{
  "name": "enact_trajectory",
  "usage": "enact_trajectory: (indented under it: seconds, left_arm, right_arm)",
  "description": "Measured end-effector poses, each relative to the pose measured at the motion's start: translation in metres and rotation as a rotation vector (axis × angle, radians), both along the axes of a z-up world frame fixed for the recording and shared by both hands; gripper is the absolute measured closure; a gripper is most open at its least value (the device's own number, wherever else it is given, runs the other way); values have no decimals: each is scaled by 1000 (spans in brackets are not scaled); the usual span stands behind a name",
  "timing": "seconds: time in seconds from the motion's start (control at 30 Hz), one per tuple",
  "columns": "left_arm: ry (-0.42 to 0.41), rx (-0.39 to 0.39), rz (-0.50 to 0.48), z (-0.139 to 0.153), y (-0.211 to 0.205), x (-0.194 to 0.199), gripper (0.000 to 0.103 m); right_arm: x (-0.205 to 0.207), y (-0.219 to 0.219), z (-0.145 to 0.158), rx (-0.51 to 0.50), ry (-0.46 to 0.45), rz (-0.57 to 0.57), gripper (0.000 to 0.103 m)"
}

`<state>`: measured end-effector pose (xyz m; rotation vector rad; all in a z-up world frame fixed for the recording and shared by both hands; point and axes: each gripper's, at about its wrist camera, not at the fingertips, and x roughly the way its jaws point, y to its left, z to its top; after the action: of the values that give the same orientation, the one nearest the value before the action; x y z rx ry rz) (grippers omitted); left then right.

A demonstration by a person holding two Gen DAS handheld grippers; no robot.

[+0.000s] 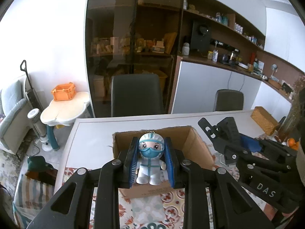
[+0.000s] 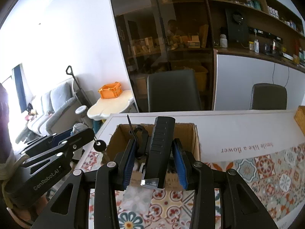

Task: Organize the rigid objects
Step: 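Carry the clip device and figurine over the box with both tools, then open both tools to drop the clip device and figurine into the box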

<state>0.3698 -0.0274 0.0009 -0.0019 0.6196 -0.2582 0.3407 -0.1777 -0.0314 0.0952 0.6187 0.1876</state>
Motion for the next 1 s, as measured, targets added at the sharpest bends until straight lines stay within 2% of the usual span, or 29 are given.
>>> enact_trajectory:
  seconds: [0.33, 0.67, 0.87, 0.97, 1.0]
  left_arm:
    - [86, 49, 8, -19, -6, 47, 76]
    - [251, 63, -1, -52, -9, 88, 76]
    - [292, 39, 30, -58, -4, 95, 76]
    - [298, 31, 51, -57, 1, 93, 70]
    - [299, 30, 58, -56, 4, 92, 61]
  right_arm:
    - [44, 6, -10, -41, 65, 20, 64]
    - [96, 5, -45, -34, 261, 45, 63]
    - [115, 3, -61, -25, 360, 24, 59]
    - [117, 1, -62, -12, 377, -2, 56]
    - [117, 0, -62, -15, 382, -12, 53]
